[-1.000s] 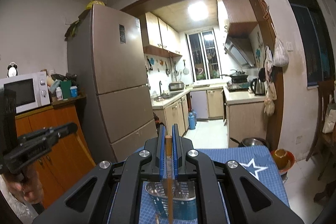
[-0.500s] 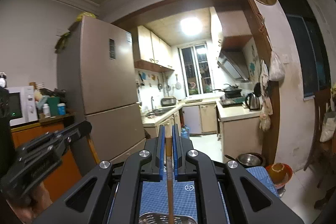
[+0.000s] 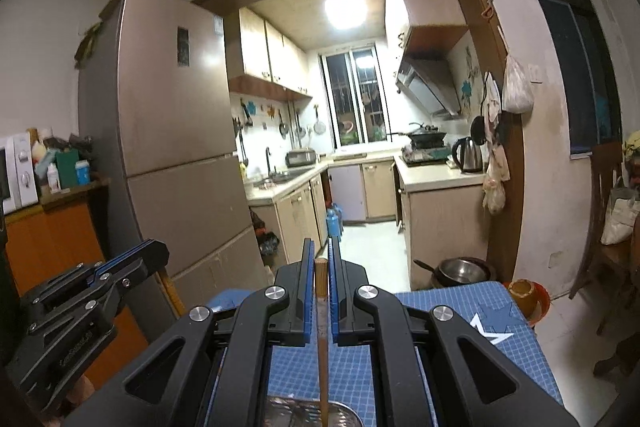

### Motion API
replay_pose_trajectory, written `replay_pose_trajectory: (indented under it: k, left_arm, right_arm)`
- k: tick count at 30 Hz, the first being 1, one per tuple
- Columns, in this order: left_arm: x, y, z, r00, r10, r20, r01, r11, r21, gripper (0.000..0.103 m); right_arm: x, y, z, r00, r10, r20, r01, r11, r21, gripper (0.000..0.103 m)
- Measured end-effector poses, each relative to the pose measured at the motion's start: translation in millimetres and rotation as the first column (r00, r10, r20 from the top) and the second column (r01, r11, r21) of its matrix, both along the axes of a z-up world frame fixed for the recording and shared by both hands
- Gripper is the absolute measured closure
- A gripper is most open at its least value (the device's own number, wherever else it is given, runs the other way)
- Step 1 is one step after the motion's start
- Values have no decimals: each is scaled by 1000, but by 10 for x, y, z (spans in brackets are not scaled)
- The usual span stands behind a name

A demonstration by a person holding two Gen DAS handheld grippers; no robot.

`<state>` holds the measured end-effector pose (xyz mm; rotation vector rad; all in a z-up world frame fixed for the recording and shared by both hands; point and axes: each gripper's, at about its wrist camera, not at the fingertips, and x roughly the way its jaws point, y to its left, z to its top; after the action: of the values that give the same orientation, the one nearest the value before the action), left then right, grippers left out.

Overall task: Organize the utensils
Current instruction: 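Lower the left tool's chopstick into the teal holder while the right tool holds its chopstick there, then open both tools to release the chopsticks standing in the holder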

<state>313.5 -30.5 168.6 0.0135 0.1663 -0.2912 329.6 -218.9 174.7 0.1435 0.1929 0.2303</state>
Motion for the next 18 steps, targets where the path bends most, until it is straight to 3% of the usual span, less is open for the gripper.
replay_pose_trajectory:
  k: [10, 11, 12, 18]
  left_arm:
    - [102, 55, -306, 997, 22, -69, -21, 1000, 13, 98]
    - [114, 52, -324, 996, 49, -71, -48, 999, 15, 98]
    - [112, 57, -341, 995, 65, -73, -64, 998, 18, 97]
    - [-24, 26, -317, 988, 151, -17, -149, 985, 90, 96]
  right_arm:
    - [59, 89, -255, 998, 14, -56, -16, 999, -35, 95]
    - [53, 95, -263, 998, 11, -59, -14, 999, -42, 91]
    - [41, 105, -275, 998, 6, -59, -9, 999, -50, 80]
    - [-60, 116, -322, 998, 0, -56, -4, 998, -67, 79]
